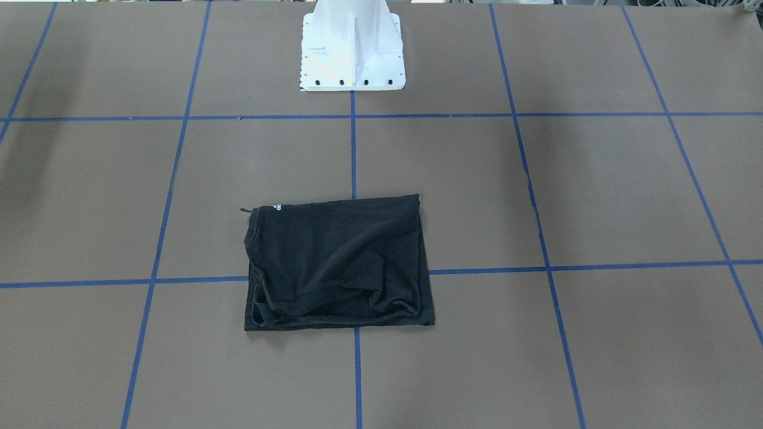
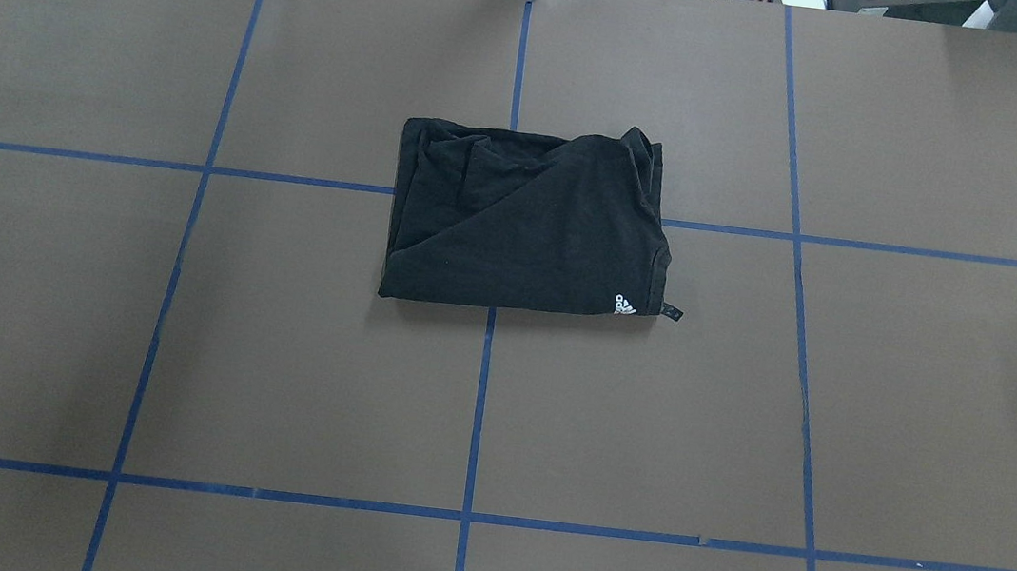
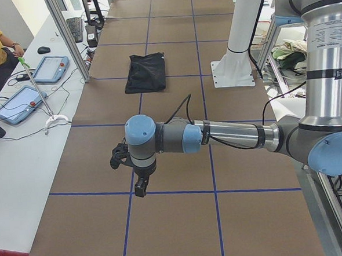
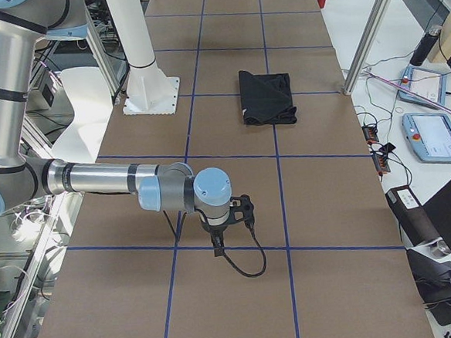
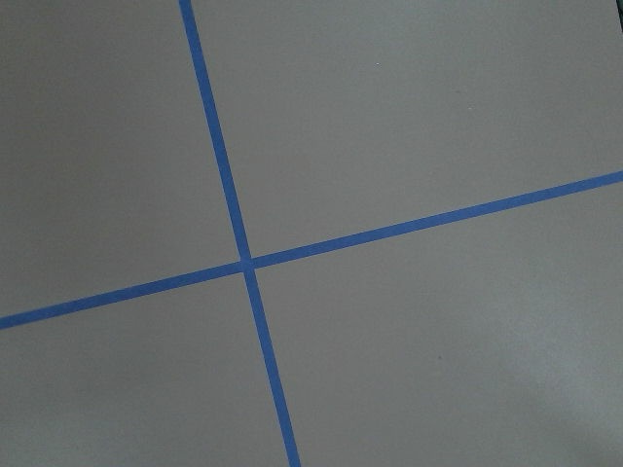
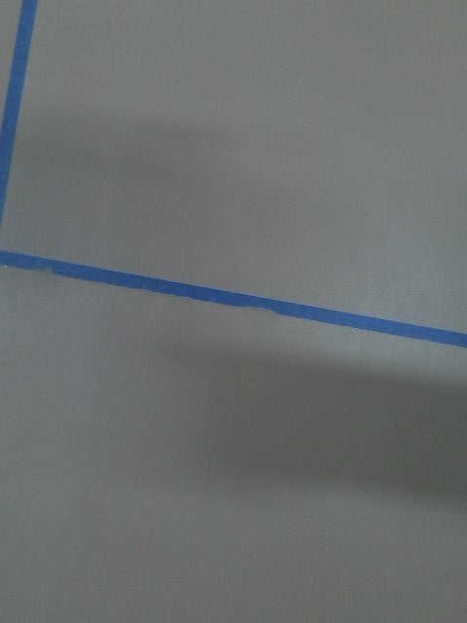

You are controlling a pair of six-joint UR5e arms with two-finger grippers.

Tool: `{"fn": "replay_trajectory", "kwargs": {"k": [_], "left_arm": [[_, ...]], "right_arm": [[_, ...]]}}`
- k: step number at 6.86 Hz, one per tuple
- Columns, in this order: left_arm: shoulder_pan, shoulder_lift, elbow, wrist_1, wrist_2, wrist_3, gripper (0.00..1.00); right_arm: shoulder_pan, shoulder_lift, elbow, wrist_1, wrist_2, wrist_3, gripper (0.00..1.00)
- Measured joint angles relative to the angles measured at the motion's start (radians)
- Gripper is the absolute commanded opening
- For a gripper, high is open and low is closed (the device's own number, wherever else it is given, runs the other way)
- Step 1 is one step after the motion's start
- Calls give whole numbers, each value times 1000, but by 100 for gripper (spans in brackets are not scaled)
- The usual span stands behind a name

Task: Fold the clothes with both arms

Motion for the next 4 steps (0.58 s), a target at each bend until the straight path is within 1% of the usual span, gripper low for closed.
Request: {"fn": "replay_trajectory", "kwargs": {"k": [4], "left_arm": [[0,1,9,1,0,1,100]], "right_arm": [[0,3,1,1,-4,9,100]]}}
